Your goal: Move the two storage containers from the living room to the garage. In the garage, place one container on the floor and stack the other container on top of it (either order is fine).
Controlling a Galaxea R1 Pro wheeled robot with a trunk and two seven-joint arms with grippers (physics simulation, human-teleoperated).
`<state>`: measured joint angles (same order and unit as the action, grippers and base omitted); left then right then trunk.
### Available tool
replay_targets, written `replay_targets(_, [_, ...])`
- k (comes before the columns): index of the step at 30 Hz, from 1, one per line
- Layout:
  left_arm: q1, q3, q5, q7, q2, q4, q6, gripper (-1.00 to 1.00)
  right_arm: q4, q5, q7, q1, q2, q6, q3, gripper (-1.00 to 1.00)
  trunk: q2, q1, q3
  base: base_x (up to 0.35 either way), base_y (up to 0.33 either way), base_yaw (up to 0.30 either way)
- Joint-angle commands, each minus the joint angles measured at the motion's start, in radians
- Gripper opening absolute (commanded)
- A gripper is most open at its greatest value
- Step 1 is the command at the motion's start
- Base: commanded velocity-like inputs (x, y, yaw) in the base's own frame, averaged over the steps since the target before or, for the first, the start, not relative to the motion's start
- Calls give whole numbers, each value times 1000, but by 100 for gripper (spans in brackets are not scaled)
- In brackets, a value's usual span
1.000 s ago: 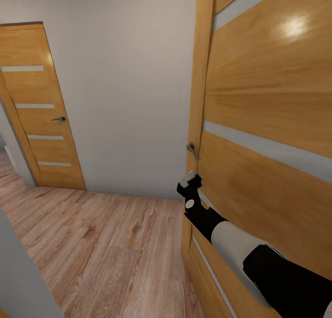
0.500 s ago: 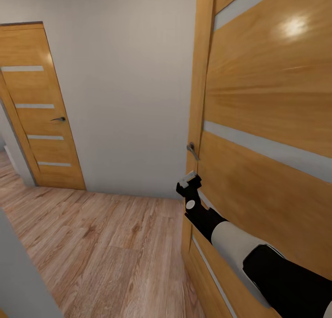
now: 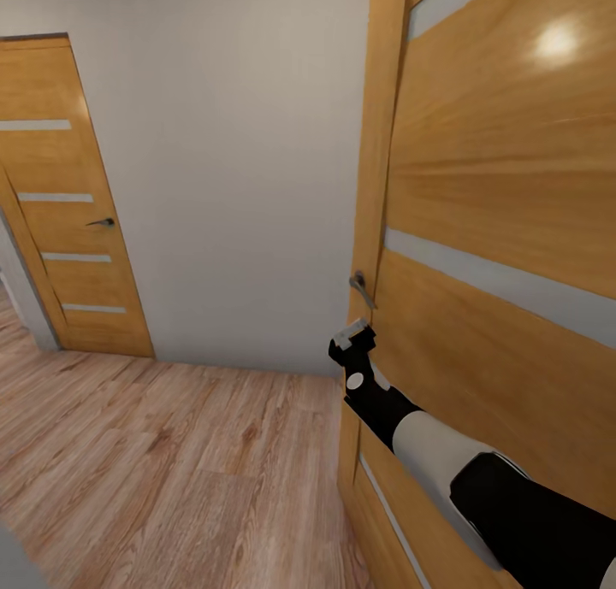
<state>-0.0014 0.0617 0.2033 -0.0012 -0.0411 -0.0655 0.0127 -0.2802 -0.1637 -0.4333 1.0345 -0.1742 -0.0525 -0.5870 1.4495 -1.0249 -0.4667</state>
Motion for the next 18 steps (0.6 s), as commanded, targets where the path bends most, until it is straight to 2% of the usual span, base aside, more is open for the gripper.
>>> replay_targets(1, [0, 6, 2, 0, 0, 0, 1, 100, 3, -4, -4, 1, 0, -3, -2, 100, 0, 0, -1, 37, 0, 0])
replay_targets(18, [0, 6, 2, 0, -2, 0, 1, 100, 24, -1, -4, 1, 0, 4, 2, 100, 0, 0, -1, 12, 0, 0])
